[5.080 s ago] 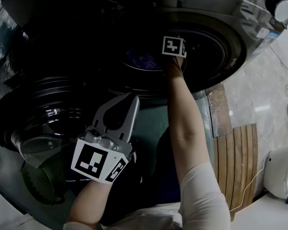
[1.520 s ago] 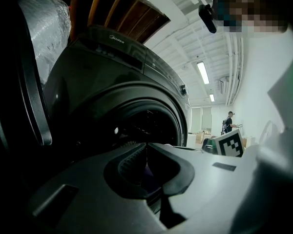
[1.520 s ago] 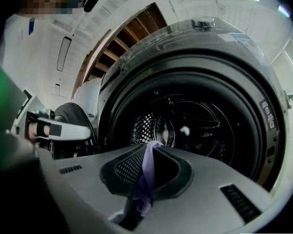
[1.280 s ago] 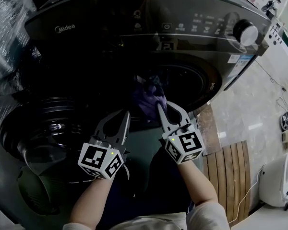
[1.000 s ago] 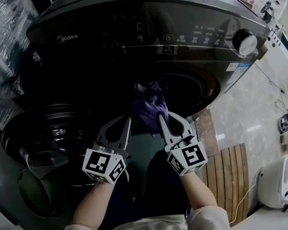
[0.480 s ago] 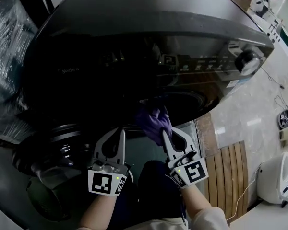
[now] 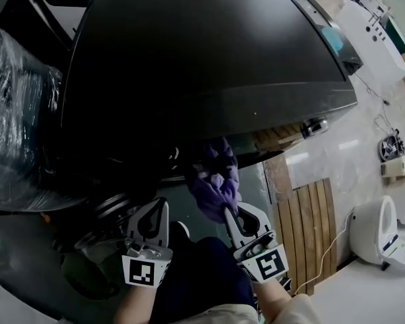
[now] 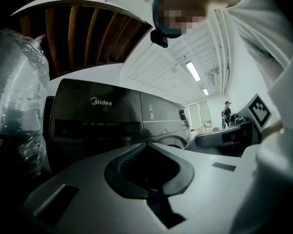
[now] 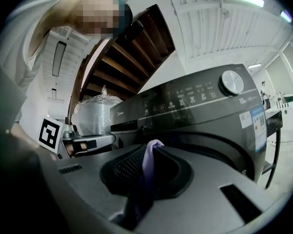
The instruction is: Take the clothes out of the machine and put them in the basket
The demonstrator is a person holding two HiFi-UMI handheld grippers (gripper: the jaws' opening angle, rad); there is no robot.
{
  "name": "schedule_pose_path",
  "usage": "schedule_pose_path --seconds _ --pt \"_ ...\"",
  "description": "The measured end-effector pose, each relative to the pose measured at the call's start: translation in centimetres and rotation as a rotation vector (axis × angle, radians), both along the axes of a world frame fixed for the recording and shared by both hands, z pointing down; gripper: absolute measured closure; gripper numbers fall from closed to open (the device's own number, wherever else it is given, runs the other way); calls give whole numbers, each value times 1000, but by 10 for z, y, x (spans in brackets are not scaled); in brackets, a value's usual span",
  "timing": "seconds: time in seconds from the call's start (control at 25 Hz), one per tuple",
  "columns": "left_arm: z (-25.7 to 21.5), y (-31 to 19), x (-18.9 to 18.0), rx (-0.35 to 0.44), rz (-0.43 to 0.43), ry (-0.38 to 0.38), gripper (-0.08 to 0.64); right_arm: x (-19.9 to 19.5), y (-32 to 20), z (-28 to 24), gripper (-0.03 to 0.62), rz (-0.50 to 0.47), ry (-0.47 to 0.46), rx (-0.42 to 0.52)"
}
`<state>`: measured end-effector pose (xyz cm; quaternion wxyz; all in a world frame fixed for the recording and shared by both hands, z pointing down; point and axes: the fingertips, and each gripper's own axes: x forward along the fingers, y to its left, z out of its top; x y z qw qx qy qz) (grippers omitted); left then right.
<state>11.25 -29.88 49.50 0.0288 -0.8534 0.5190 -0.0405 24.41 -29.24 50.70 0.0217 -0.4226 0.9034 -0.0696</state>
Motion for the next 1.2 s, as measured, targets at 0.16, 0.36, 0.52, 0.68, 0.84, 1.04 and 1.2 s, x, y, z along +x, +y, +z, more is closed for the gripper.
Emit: schedule_pose_path --seconds 0.16,0.36,0.52,0.68,0.84,1.04,1.2 --pt "-55 -4 -11 -34 -27 48 538 4 7 -58 560 5 18 -39" --pt "-131 4 -20 -70 -47 49 538 15 21 -142 560 16 34 -77" --pt "-192 21 -27 -78 -62 46 538 14 33 -215 560 7 12 -76" --pt "-244 41 -28 -86 -83 60 538 16 52 -272 560 -26 14 -70" --pt "-291 58 -24 -92 -109 81 538 17 69 -326 560 -50 10 -42" --pt "-335 82 -19 -110 -137 106 538 28 83 -377 560 -53 -11 -16" --pt "-359 102 -8 -126 -132 109 538 39 96 -406 560 -47 -11 -3"
